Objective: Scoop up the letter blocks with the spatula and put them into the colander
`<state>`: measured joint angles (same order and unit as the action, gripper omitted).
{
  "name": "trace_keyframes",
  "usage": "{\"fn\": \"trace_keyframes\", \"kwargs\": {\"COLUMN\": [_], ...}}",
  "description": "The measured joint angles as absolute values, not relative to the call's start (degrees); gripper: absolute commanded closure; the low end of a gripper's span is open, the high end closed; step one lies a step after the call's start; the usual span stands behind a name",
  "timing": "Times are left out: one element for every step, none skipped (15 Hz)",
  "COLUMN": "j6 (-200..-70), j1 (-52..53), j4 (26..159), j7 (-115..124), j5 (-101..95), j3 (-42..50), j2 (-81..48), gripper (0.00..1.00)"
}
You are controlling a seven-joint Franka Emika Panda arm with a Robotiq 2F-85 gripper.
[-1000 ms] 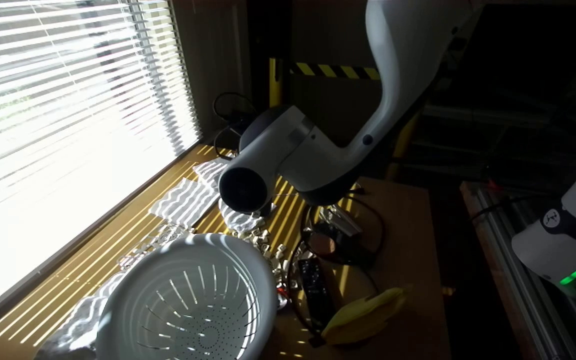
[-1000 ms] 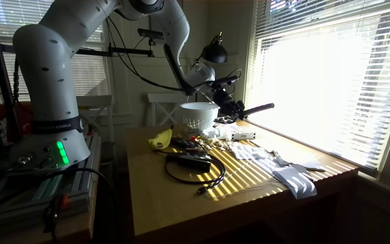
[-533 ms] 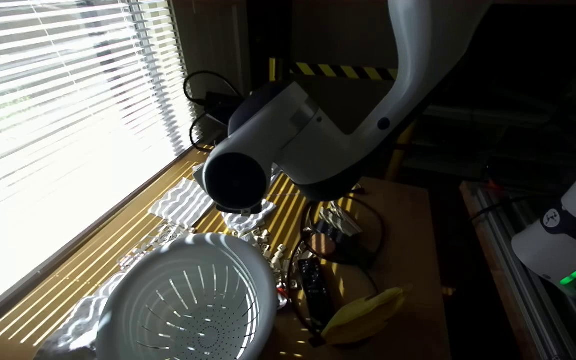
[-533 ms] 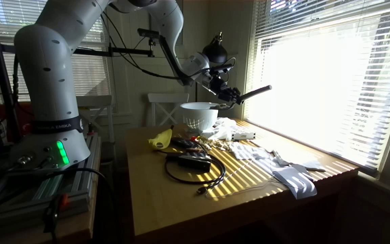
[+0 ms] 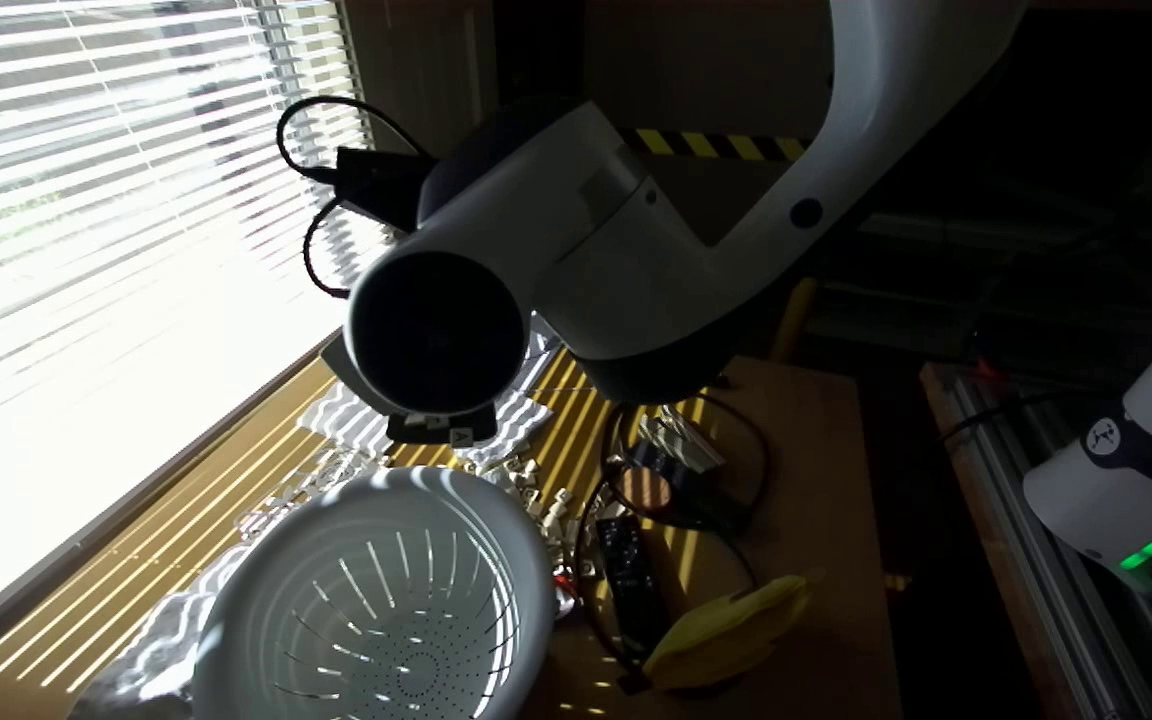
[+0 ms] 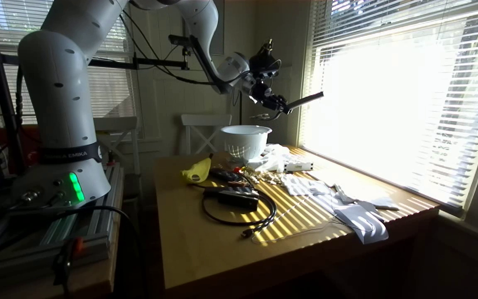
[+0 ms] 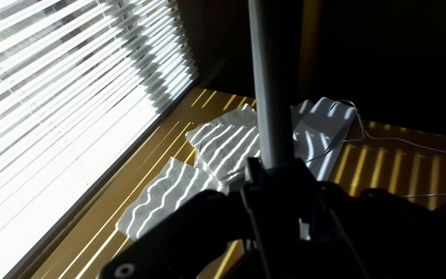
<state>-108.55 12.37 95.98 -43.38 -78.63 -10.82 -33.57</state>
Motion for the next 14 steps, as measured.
{"fn": "trace_keyframes", "kwargs": {"j6": [-108.74, -108.75, -108.76, -108.78, -108.78, -108.39, -107.57, -106.62, -105.77, -104.99, -104.37, -103.86, -103.46, -103.18], "j1": [12.52, 12.71, 12.82, 12.82, 12.82, 12.79, 12.66, 12.49, 12.35, 12.32, 12.35, 12.42, 12.57, 12.75], "j4": [95.46, 95.22, 95.1, 95.08, 95.1, 95.26, 95.63, 96.0, 96.1, 96.1, 96.05, 95.94, 95.76, 95.54], "j7": [-43.7, -43.87, -43.93, -43.95, -43.94, -43.35, -42.49, -41.42, -40.35, -39.47, -38.7, -38.18, -37.76, -37.38], "j5": [-78.23, -77.9, -77.73, -77.7, -77.7, -76.97, -75.71, -74.45, -73.51, -72.57, -71.88, -71.15, -70.5, -69.97], "j3": [-11.29, -11.47, -11.49, -11.48, -11.44, -11.13, -10.68, -10.15, -9.76, -9.52, -9.49, -9.53, -9.64, -9.82], "j2": [-33.67, -33.7, -33.73, -33.77, -33.81, -33.88, -34.09, -34.49, -35.1, -35.78, -36.46, -37.06, -37.56, -37.9], "gripper": [0.78, 0.78, 0.94, 0.94, 0.94, 0.94, 0.94, 0.94, 0.94, 0.94, 0.94, 0.94, 0.94, 0.94]}}
